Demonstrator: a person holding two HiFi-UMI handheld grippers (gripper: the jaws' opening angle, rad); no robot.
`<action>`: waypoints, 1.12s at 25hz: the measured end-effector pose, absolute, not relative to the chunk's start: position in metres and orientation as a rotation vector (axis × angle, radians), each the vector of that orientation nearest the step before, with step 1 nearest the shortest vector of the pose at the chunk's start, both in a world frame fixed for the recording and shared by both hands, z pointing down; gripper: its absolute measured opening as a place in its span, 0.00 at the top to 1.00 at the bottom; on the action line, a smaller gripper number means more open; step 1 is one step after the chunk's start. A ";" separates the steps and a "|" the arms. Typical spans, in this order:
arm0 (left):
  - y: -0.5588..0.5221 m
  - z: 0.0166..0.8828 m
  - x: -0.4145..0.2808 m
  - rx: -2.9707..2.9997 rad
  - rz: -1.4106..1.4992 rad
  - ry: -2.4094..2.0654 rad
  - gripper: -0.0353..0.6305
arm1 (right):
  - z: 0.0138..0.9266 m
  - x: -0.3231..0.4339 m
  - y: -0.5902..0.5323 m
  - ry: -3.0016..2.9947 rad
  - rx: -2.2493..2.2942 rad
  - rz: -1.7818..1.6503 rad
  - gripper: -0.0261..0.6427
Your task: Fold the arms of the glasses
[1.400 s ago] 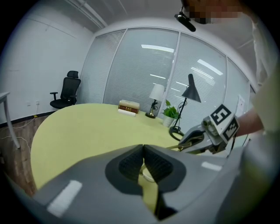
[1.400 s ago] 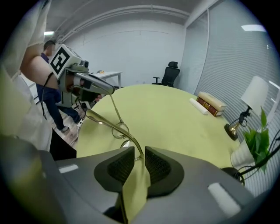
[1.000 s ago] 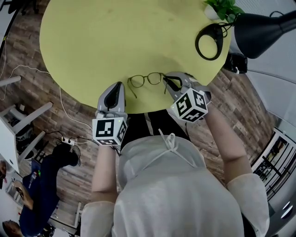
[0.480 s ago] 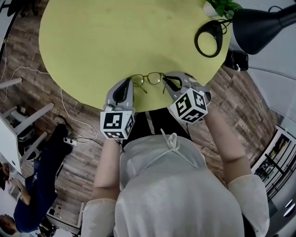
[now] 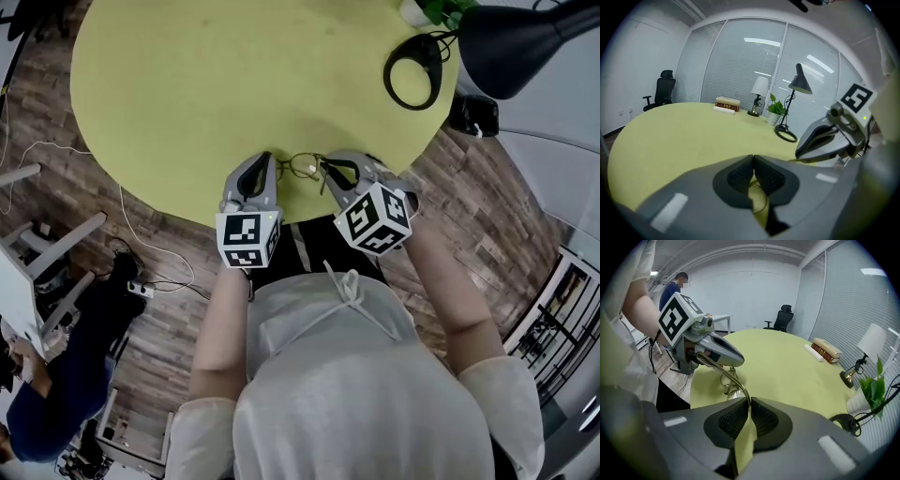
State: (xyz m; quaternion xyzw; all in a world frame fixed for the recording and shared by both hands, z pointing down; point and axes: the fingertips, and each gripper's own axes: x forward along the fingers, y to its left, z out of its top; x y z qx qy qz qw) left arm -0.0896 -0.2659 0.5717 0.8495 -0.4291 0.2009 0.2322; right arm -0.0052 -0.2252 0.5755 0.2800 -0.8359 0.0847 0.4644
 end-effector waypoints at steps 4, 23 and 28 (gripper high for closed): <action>-0.264 0.576 -0.083 2.336 0.559 -1.188 0.94 | 0.577 -0.004 -0.217 -2.053 0.692 0.239 0.93; -0.240 0.600 -0.057 2.412 0.813 -1.099 0.94 | 0.579 -0.001 -0.200 -2.068 0.710 0.283 0.93; -0.239 0.563 -0.077 2.414 0.694 -1.161 0.94 | 0.578 0.000 -0.198 -2.051 0.718 0.275 0.93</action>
